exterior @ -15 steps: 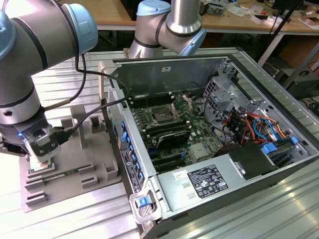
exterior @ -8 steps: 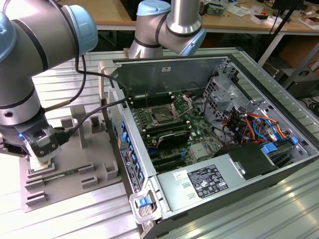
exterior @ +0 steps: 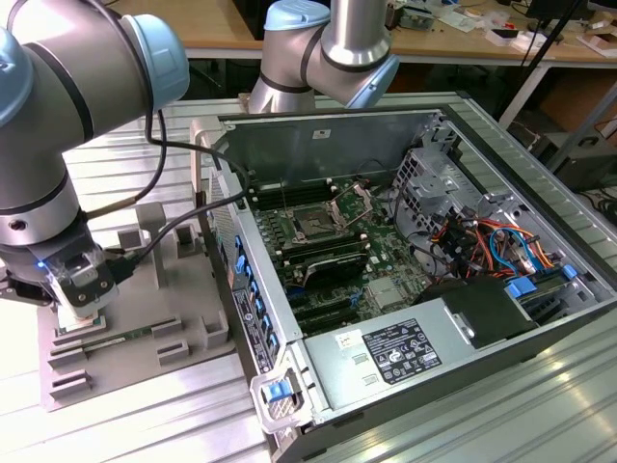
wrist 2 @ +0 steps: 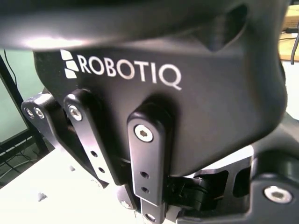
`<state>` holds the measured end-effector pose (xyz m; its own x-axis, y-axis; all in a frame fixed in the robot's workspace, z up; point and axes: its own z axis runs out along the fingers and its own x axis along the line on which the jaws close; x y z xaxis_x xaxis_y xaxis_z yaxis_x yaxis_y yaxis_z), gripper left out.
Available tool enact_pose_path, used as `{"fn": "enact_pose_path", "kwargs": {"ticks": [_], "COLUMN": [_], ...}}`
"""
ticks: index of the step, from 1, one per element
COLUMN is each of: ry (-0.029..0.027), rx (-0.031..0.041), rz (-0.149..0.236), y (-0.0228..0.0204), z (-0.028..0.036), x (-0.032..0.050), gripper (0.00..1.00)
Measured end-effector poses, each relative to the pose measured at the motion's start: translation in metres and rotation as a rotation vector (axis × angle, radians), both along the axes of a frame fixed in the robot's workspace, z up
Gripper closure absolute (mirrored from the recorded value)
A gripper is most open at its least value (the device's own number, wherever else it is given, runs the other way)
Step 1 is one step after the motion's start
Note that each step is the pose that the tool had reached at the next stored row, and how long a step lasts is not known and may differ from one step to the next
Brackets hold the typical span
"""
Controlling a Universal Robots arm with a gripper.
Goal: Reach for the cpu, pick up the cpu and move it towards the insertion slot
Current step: 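Reach for the cpu, then pick up the cpu and move it towards the insertion slot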
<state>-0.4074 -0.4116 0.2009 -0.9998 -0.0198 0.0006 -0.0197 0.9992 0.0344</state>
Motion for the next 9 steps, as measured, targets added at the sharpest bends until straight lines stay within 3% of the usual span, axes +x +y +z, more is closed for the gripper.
{"fn": "enact_pose_path", "kwargs": {"ticks": [9], "ry": [0.0002], "rx": [-0.0001], "rz": [0.000], "y": [0.0000], "z": [-0.0027], "x": [-0.0003], "gripper": [0.89]}}
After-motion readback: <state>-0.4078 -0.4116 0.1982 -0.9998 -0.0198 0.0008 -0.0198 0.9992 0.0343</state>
